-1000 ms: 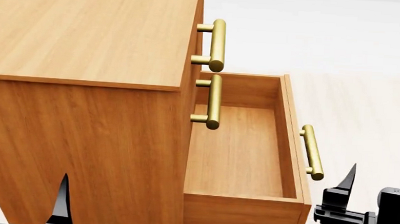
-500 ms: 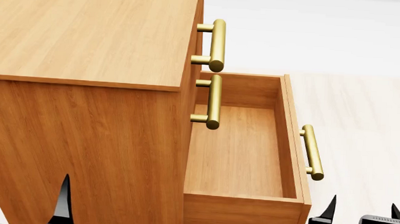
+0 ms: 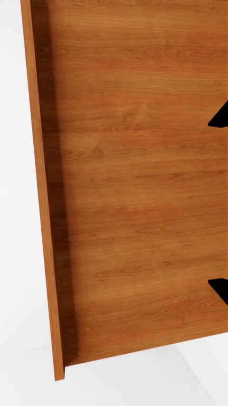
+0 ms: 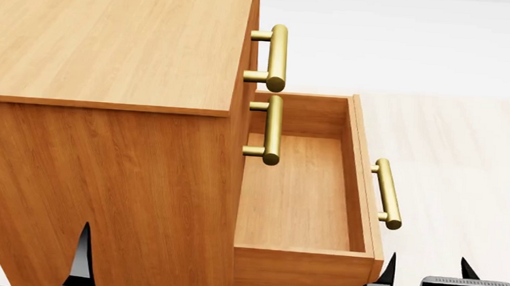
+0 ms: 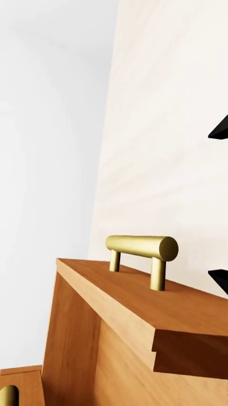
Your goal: Close the bottom drawer of the cabinet.
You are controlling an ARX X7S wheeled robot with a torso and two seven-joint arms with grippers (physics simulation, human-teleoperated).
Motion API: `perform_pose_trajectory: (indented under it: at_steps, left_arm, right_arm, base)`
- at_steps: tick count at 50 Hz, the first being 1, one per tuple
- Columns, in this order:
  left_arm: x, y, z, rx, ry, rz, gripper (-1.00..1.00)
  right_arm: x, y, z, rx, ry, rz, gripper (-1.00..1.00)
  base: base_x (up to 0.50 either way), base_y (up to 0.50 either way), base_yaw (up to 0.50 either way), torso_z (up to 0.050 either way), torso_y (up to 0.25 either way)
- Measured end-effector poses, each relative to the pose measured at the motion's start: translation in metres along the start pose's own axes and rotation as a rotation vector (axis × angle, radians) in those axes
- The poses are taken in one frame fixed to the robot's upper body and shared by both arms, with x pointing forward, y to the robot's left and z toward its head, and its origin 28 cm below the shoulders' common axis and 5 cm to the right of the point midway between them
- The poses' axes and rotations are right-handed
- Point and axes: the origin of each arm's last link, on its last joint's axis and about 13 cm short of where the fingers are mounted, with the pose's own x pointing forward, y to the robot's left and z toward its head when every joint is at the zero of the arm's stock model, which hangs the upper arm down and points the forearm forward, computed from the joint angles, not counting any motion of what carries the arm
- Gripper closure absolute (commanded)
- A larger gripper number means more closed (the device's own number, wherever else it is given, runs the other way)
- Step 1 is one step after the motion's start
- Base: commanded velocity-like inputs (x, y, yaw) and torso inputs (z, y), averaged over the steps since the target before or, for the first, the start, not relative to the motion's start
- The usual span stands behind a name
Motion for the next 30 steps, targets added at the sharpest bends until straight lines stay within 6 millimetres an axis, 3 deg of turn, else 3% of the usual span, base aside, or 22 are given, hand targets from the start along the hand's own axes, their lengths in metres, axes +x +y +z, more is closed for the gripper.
perform_pose_trajectory:
  at_steps: [30]
  left_arm:
    - [0.000,0.000,0.001,0.000,0.000,0.000,-1.00]
  right_arm:
    - [0.007,0.037,0.000,-0.057,-0.028,0.144,-1.00]
  base:
    - [0.00,0.00,0.00,0.000,0.000]
